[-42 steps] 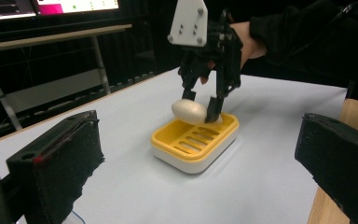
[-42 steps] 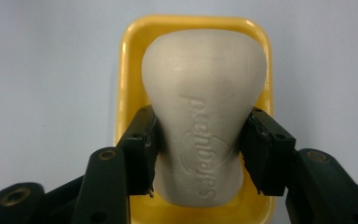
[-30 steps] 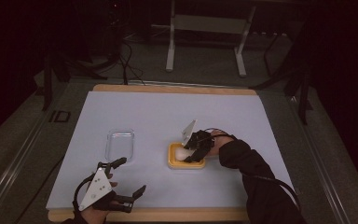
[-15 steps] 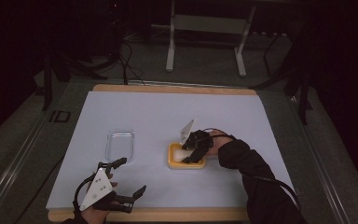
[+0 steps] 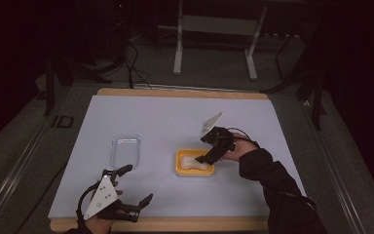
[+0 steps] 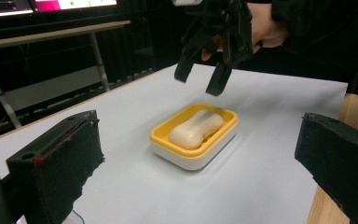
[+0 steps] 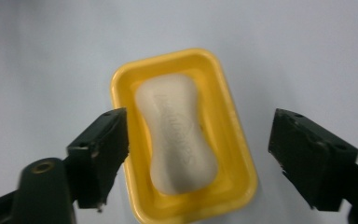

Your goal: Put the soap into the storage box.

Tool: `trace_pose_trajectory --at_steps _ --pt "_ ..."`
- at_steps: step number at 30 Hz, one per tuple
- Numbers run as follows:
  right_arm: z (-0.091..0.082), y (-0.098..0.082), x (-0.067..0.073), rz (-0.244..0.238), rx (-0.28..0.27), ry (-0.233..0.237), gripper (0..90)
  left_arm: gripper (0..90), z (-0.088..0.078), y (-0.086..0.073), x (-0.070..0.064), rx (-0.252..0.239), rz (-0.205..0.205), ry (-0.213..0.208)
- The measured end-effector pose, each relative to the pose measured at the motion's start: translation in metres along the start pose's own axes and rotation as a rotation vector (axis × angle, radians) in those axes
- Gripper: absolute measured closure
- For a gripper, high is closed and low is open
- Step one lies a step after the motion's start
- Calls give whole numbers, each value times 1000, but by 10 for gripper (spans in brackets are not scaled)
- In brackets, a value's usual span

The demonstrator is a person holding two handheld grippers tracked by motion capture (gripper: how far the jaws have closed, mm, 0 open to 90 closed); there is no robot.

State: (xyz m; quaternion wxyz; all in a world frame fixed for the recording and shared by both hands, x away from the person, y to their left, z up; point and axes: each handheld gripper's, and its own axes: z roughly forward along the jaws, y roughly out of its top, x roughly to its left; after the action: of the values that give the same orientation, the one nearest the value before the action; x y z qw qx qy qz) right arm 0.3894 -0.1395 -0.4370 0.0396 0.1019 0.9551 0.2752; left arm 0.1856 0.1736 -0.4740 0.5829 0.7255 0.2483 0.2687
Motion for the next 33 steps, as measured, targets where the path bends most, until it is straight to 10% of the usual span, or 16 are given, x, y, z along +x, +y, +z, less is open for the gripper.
trace_pose_trajectory --at_steps 19,33 --pt "-38 -42 10 241 -114 -232 142 7 0 0 -1 1 -3 -5" --pt "-42 -77 26 332 -194 -320 142 7 0 0 -1 5 -3 -9"
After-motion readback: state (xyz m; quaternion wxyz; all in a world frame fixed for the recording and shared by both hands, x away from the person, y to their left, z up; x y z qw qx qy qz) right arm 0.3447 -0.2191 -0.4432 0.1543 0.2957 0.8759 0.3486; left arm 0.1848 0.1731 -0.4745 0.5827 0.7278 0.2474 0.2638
